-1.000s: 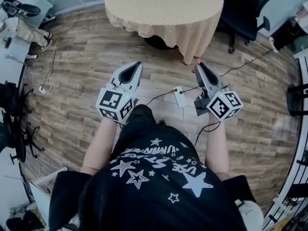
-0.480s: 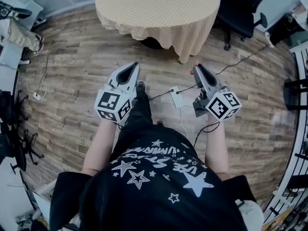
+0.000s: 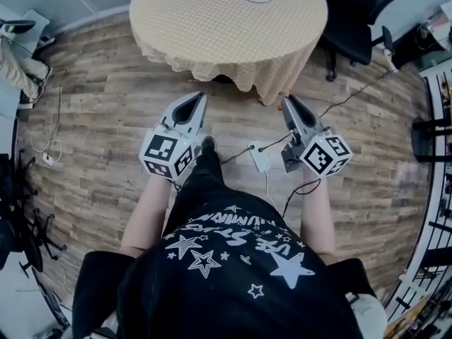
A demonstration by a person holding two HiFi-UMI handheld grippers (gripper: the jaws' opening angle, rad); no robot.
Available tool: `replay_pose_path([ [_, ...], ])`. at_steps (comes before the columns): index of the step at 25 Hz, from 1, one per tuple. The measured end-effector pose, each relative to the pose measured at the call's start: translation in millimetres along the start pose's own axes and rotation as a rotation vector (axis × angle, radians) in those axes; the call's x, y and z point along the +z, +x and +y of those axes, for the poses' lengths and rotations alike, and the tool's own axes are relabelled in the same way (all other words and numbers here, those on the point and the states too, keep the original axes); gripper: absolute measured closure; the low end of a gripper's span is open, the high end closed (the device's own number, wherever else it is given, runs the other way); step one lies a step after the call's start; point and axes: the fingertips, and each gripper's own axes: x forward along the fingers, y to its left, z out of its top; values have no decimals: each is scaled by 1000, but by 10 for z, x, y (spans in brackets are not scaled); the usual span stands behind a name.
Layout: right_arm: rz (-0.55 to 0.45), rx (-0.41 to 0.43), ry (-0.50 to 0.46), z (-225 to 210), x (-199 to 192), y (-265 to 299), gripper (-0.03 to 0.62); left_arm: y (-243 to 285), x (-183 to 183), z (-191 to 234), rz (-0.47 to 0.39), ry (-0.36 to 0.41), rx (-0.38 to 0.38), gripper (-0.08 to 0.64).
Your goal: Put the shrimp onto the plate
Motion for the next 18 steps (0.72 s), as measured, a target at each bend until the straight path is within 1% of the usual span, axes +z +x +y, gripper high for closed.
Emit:
replay_pose_path([
  [9, 3, -90, 16, -194, 226, 932, 523, 664, 169, 940, 24, -12, -80, 552],
  [14, -16, -128, 28, -268, 369, 1370, 523, 914, 143, 1247, 40, -58, -134, 552],
  [18, -52, -167, 43, -355, 540, 1638, 523, 1113, 144, 1436, 57, -55, -193, 552],
])
